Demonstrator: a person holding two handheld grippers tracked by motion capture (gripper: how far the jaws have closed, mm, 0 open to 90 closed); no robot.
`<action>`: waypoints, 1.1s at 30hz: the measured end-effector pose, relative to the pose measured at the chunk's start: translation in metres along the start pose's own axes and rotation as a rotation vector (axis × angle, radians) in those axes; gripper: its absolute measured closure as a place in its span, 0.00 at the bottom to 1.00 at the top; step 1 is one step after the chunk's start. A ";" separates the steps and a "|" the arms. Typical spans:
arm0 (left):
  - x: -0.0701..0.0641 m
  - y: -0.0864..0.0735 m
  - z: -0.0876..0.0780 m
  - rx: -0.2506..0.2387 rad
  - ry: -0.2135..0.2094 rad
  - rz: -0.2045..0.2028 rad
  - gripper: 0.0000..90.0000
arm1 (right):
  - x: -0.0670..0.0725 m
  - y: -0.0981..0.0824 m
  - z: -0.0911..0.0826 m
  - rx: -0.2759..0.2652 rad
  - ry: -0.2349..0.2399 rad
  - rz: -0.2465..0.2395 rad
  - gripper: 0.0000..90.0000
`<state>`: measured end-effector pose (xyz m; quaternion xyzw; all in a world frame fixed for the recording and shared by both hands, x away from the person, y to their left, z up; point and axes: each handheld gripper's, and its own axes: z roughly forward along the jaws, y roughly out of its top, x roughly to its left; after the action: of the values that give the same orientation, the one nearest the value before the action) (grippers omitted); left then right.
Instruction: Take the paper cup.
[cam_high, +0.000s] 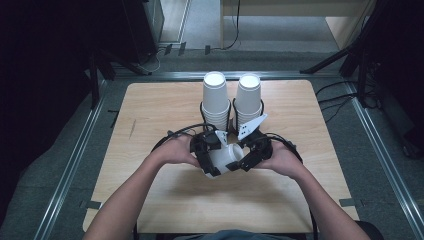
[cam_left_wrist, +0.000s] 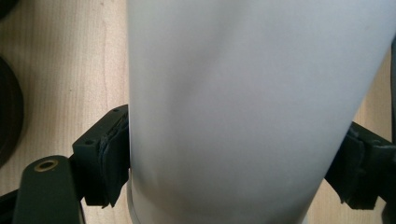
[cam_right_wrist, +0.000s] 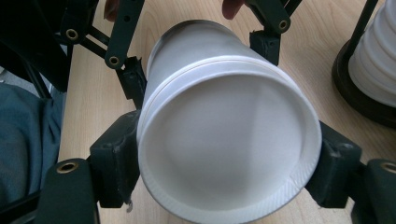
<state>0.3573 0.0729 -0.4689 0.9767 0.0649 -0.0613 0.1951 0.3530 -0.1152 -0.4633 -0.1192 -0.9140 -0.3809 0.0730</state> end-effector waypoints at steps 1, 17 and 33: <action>-0.001 -0.001 0.000 -0.012 0.007 0.004 0.15 | 0.000 0.000 0.000 -0.005 0.005 -0.005 0.27; -0.006 -0.012 -0.005 -0.184 0.022 -0.053 0.00 | -0.003 -0.002 -0.006 -0.020 0.021 0.007 0.28; -0.006 -0.028 -0.017 -0.382 0.049 -0.136 0.00 | -0.004 -0.005 -0.023 -0.096 0.014 0.021 0.27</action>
<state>0.3483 0.1047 -0.4632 0.9165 0.1461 -0.0372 0.3706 0.3563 -0.1356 -0.4516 -0.1297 -0.8929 -0.4242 0.0776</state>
